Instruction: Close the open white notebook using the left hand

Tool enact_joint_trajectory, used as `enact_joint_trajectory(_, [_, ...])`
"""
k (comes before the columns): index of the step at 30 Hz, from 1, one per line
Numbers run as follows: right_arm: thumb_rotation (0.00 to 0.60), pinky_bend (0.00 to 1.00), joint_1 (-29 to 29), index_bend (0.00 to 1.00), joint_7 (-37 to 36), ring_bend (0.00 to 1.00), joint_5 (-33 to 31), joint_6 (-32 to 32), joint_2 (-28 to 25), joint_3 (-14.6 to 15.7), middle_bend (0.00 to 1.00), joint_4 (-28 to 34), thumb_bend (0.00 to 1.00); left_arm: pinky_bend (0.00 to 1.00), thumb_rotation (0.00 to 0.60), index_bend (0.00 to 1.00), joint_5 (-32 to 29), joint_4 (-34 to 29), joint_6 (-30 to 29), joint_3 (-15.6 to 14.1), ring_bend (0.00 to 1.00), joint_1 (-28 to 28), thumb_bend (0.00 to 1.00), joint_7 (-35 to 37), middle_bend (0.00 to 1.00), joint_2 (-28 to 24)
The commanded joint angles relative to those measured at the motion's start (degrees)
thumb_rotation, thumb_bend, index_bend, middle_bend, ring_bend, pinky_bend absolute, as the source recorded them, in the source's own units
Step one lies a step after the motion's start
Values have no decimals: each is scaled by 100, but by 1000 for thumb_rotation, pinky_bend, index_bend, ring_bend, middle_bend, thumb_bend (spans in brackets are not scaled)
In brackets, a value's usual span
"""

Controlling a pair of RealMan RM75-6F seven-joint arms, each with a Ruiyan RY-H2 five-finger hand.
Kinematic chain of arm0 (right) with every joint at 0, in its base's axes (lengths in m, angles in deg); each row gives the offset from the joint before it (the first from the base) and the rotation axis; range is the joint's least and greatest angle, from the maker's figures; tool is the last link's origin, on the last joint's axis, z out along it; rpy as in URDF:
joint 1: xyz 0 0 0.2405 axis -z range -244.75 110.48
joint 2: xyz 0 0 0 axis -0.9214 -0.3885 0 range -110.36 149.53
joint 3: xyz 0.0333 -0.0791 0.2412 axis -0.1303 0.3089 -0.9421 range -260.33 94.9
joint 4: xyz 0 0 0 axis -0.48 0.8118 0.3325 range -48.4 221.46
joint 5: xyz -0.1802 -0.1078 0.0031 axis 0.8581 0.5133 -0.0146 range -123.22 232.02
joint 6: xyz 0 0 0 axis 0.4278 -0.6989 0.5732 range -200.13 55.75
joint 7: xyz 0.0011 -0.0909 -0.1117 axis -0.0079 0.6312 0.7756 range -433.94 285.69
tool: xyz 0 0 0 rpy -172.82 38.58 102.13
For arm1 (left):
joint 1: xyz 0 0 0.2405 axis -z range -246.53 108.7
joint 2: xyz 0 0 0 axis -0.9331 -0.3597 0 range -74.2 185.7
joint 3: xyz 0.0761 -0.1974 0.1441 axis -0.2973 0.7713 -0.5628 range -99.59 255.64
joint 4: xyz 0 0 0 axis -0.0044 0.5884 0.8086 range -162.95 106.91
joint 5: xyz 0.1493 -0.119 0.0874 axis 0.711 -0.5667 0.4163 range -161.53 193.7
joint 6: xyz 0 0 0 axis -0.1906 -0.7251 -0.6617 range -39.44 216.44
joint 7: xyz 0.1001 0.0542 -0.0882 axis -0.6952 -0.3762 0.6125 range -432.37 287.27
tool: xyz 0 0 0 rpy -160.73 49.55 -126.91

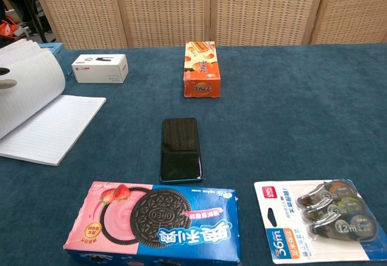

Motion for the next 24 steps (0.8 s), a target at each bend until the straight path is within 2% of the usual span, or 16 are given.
enact_joint_trajectory(1, [600, 0, 5, 0, -6, 0, 4, 8, -4, 2, 0, -1, 0, 0, 600, 0, 269, 103, -441, -197, 0, 135, 292, -261, 0, -45])
enact_joint_trajectory(7, [600, 0, 9, 0, -11, 0, 15, 12, -9, 9, 0, 3, 0, 0, 600, 0, 584, 214, -720, -418, 0, 237, 201, -794, 0, -38])
enact_joint_trajectory(10, [600, 0, 11, 0, -12, 0, 12, 9, -12, 11, 0, 9, 0, 0, 600, 0, 747, 316, -847, -535, 0, 303, 187, -1008, 0, 6])
enact_joint_trajectory(16, [600, 0, 11, 0, -25, 0, 3, -3, -21, 11, 0, 10, 0, 0, 600, 0, 582, 99, -1180, -353, 0, 290, 192, -668, 0, 13])
enact_joint_trajectory(20, [600, 0, 8, 0, -11, 0, 13, -7, -19, 16, 0, 17, 0, 0, 600, 0, 78, -698, -1348, 60, 0, 122, 200, 143, 0, -226])
enact_joint_trajectory(22, [600, 0, 14, 0, 10, 0, 33, 14, -17, 21, 0, 29, 0, 0, 600, 0, -328, -1774, -1114, 256, 0, -92, 188, 651, 0, -589])
enact_joint_trajectory(24, [600, 0, 18, 0, 29, 0, 45, 24, -14, 26, 0, 33, 0, 0, 600, 0, -564, -2772, -948, 324, 0, -239, 157, 841, 0, -1006])
